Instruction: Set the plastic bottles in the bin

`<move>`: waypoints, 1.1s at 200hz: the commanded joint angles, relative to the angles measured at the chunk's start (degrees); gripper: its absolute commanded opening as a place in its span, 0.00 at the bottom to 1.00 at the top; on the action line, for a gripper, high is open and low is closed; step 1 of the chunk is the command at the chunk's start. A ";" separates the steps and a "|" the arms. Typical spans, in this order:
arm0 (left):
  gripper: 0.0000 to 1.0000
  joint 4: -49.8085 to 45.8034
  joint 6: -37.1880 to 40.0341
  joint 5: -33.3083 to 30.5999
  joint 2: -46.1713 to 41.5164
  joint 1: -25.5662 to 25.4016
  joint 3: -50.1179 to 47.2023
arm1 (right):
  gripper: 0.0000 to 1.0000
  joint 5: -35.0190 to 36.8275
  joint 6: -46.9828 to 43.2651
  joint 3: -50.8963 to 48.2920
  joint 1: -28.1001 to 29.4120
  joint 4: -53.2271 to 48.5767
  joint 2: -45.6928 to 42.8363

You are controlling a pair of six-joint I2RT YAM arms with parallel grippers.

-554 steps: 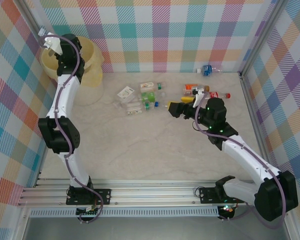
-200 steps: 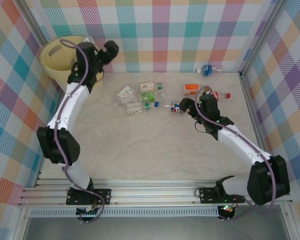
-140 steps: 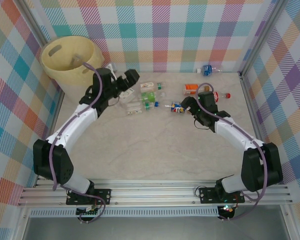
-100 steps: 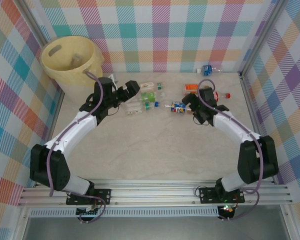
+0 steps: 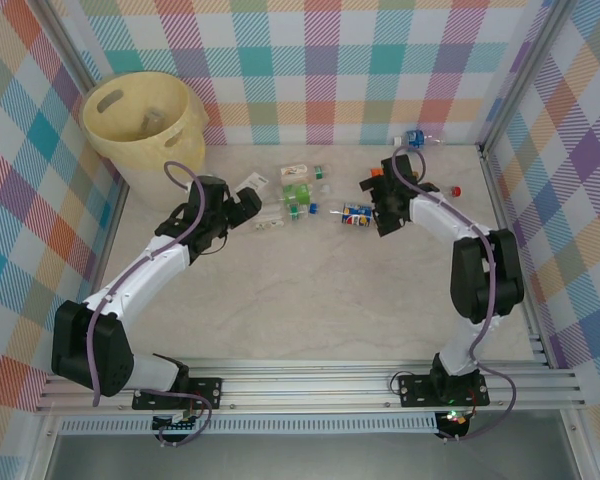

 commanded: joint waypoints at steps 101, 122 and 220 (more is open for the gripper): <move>1.00 -5.41 1.04 -5.77 1.53 0.98 0.00 | 0.91 -4.67 14.63 3.83 -2.72 -5.19 9.65; 1.00 -5.15 0.38 -4.99 1.87 0.98 -0.26 | 0.89 -2.94 14.01 6.25 -3.11 -5.91 11.63; 1.00 6.17 8.02 7.46 1.73 0.59 -2.74 | 0.58 0.10 9.27 -5.84 -4.41 8.63 6.11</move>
